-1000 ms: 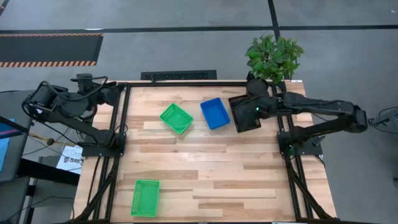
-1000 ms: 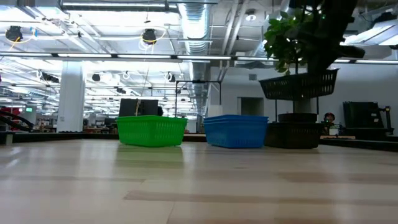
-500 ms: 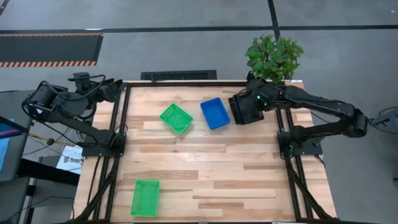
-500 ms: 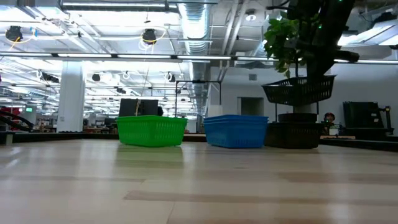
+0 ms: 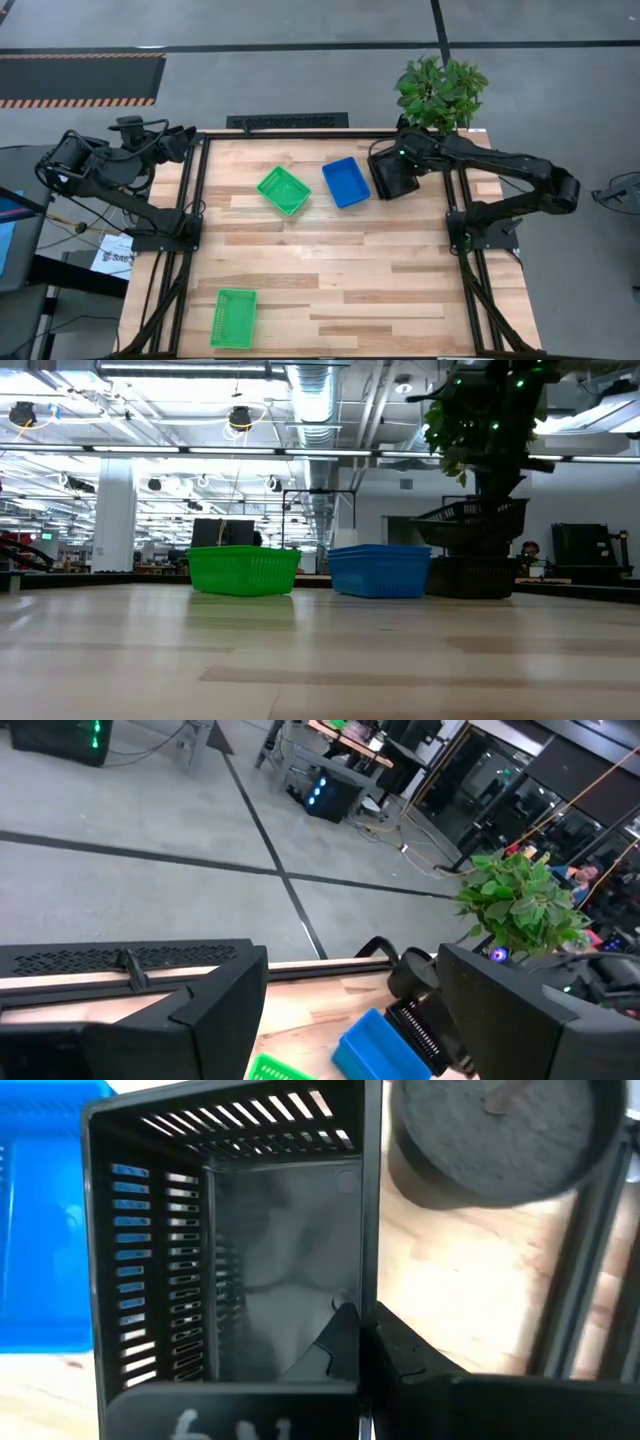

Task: Stack baskets by color
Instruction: Stack the bottom black bin on top of the top black bins

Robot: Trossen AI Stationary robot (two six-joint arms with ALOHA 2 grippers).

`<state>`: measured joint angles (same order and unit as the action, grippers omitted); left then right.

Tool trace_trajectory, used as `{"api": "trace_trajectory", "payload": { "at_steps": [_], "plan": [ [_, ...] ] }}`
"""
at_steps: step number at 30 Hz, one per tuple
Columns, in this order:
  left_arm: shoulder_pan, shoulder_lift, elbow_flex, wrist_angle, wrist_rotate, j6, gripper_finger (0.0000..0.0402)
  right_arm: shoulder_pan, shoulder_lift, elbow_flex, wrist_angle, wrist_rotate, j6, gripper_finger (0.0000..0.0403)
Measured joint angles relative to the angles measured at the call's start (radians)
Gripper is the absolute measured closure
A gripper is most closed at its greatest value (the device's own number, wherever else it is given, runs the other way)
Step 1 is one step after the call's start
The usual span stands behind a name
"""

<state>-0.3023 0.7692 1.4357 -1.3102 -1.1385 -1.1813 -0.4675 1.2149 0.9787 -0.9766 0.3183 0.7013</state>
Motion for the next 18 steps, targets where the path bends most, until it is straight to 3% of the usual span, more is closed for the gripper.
{"api": "trace_trajectory", "payload": {
  "at_steps": [18],
  "plan": [
    [0.0,0.0,0.0,0.0,-0.001,-0.011,0.0123,-0.006,0.133,0.0,0.068,-0.001,0.005,0.0384]
  ]
}}
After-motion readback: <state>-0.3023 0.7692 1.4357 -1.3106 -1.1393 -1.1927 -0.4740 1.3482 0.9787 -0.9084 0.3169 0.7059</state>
